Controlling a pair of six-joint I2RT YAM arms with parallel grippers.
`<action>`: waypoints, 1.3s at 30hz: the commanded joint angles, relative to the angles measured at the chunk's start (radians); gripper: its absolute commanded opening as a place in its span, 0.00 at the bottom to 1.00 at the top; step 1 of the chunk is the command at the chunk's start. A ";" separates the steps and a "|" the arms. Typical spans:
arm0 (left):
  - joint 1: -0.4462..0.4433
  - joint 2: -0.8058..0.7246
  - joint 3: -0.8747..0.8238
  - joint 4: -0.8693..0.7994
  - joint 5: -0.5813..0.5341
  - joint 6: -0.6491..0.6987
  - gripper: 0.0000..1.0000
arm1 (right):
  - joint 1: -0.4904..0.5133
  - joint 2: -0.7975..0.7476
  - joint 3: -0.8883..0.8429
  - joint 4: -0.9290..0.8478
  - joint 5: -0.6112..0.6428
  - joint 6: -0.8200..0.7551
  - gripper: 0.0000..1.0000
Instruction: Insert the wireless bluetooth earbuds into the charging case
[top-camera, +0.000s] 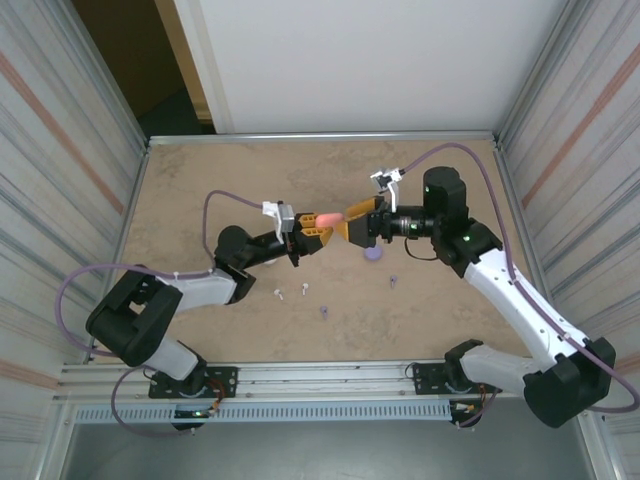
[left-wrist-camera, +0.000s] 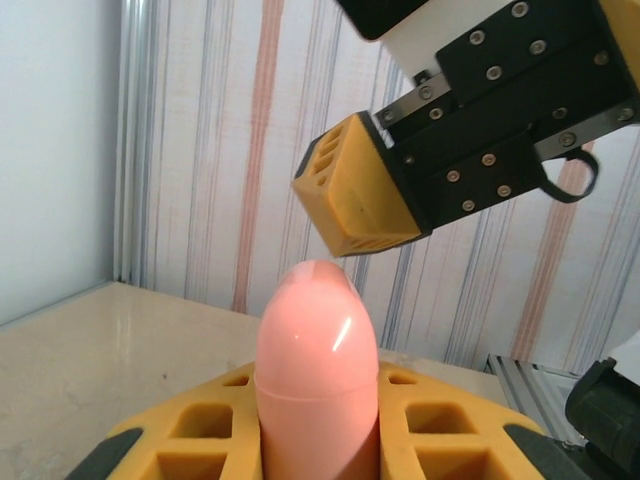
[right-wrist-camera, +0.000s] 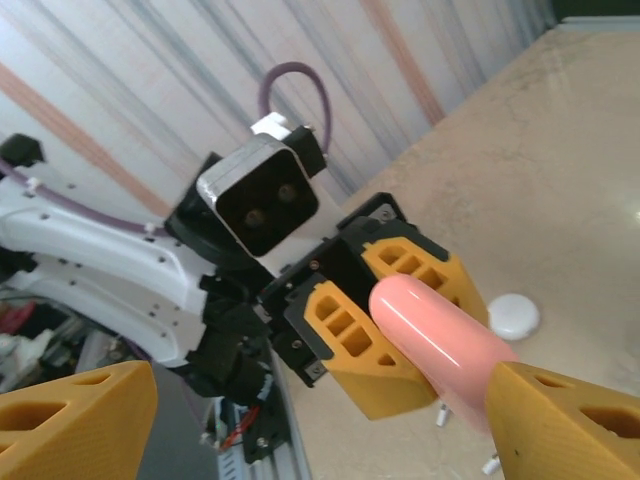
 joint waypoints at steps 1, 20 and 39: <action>0.011 -0.055 0.024 -0.188 -0.036 0.055 0.00 | -0.033 -0.073 -0.011 -0.075 0.138 -0.050 0.85; 0.035 0.108 0.435 -1.214 -0.388 0.250 0.00 | -0.365 -0.325 -0.259 -0.031 0.327 0.130 0.94; 0.119 0.364 0.660 -1.316 -0.283 0.115 0.00 | -0.507 -0.404 -0.307 -0.079 0.270 0.129 0.99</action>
